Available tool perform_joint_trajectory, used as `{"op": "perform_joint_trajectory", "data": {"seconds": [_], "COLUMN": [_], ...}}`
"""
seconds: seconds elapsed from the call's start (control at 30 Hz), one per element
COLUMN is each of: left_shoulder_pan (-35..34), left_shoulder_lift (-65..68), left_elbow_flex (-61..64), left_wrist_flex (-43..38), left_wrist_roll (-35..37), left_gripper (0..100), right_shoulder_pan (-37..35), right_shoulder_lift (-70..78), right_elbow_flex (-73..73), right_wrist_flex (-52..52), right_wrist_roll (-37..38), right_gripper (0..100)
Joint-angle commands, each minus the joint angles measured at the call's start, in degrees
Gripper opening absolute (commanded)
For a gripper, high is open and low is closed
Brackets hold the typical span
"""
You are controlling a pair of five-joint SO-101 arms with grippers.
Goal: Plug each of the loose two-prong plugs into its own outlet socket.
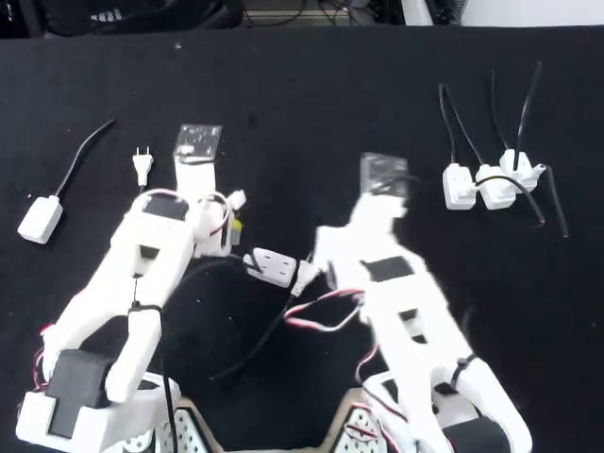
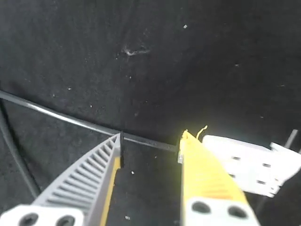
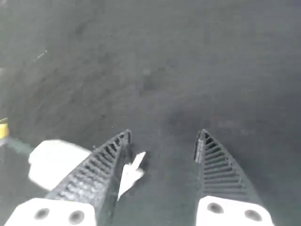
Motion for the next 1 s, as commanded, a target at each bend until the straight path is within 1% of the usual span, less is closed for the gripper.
{"op": "perform_joint_trajectory", "data": {"seconds": [0.0,0.1,0.17,0.23,0.33,0.5,0.6,0.77,0.97], "left_shoulder_pan": [-0.8,-2.8,-5.1,-8.6,-13.9,-19.1,-19.7,-19.6,-19.6], "left_shoulder_lift": [-3.9,-3.4,-3.4,-3.4,-3.4,-3.4,-3.4,-3.4,-3.4], "left_elbow_flex": [5.2,8.3,9.4,8.7,8.5,8.6,8.6,8.7,8.7], "left_wrist_flex": [-9.3,-14.8,-16.4,-16.1,-16.1,-16.4,-16.4,-16.4,-16.4], "left_wrist_roll": [3.3,5.0,5.0,5.2,9.1,13.5,14.7,14.6,14.6], "left_gripper": [20,20,20,20,20,20,20,20,20], "right_shoulder_pan": [-1.8,-3.9,-6.0,-7.0,-7.0,-7.2,-7.3,-7.2,-5.4], "right_shoulder_lift": [-1.9,0.5,3.6,7.6,12.4,13.7,13.9,14.5,21.3], "right_elbow_flex": [-1.1,-0.9,-1.5,-3.3,-5.9,-9.8,-10.4,-10.3,-14.9], "right_wrist_flex": [-1.9,-3.1,-4.6,-4.7,-4.6,2.5,3.4,3.8,6.0], "right_wrist_roll": [-0.7,-3.2,-4.2,-4.3,-4.3,-4.3,-4.3,-4.3,-4.3], "right_gripper": [21.2,21.2,21.2,21.2,21.0,20.9,20.9,20.8,20.8]}}
